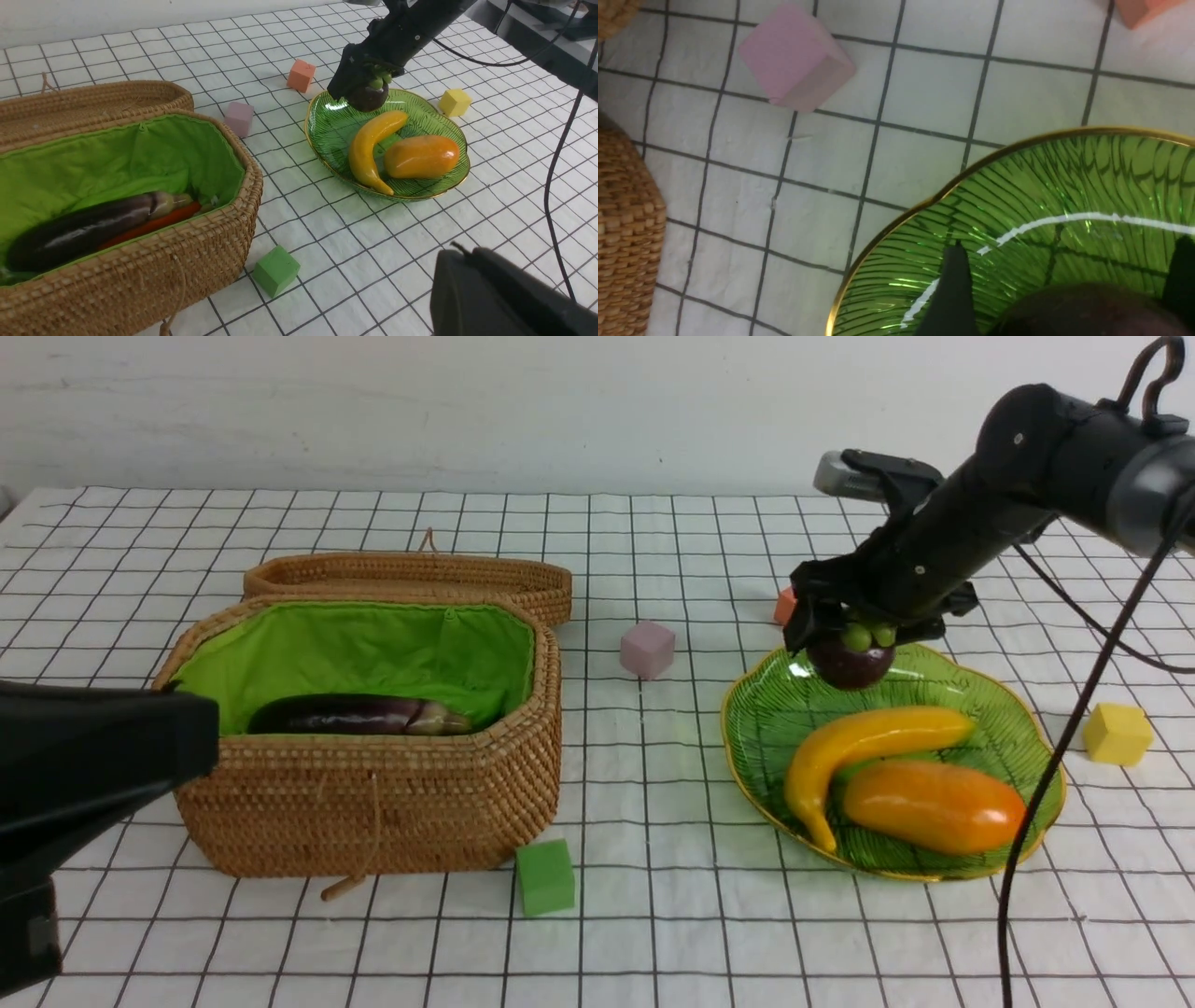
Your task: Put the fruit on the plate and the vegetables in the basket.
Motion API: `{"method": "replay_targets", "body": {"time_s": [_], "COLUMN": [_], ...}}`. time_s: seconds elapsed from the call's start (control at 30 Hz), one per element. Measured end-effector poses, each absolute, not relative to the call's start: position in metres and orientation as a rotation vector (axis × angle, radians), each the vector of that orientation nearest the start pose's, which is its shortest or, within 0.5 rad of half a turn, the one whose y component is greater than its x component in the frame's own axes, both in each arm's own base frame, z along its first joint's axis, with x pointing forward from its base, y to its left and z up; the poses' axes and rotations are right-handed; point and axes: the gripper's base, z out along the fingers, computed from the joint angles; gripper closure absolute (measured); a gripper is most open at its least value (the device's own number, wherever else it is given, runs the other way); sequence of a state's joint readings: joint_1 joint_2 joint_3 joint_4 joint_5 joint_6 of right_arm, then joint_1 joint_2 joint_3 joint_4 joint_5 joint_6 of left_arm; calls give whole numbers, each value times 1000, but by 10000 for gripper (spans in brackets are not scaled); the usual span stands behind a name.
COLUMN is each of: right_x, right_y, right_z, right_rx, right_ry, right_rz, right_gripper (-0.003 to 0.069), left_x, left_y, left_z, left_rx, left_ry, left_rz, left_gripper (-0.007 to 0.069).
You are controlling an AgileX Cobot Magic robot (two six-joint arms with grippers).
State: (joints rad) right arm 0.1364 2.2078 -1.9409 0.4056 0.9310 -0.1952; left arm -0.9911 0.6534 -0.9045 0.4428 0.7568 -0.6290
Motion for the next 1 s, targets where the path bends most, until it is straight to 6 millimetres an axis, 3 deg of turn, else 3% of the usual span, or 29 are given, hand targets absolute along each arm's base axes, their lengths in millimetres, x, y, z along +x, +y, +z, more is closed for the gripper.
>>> {"method": "replay_targets", "body": {"time_s": [0.07, 0.2, 0.3, 0.4, 0.63, 0.73, 0.83, 0.9, 1.0], "right_x": [481, 477, 472, 452, 389, 362, 332, 292, 240], "right_y": [95, 95, 95, 93, 83, 76, 70, 64, 57], "right_z": [228, 237, 253, 294, 384, 406, 414, 412, 401], "right_rx": [-223, -234, -248, -280, -360, -323, -293, -257, -198], "right_ry": [2637, 2636, 2621, 2590, 2544, 2517, 2523, 2554, 2596], "right_rz": [492, 497, 497, 497, 448, 404, 396, 403, 420], "right_gripper": [-12, -10, 24, 140, 474, 564, 602, 613, 615], "left_x": [82, 82, 82, 84, 74, 62, 52, 41, 35], "left_y": [-76, -75, -75, -73, -54, -37, -23, -9, -4], "left_z": [397, 395, 395, 395, 390, 379, 362, 338, 311], "left_rx": [475, 473, 472, 477, 454, 439, 412, 368, 358], "left_ry": [1917, 1940, 1945, 1938, 1916, 1860, 1822, 1768, 1700], "left_rz": [-560, -543, -538, -506, -485, -529, -578, -652, -715], "left_gripper": [617, 617, 617, 617, 617, 617, 617, 616, 616]}}
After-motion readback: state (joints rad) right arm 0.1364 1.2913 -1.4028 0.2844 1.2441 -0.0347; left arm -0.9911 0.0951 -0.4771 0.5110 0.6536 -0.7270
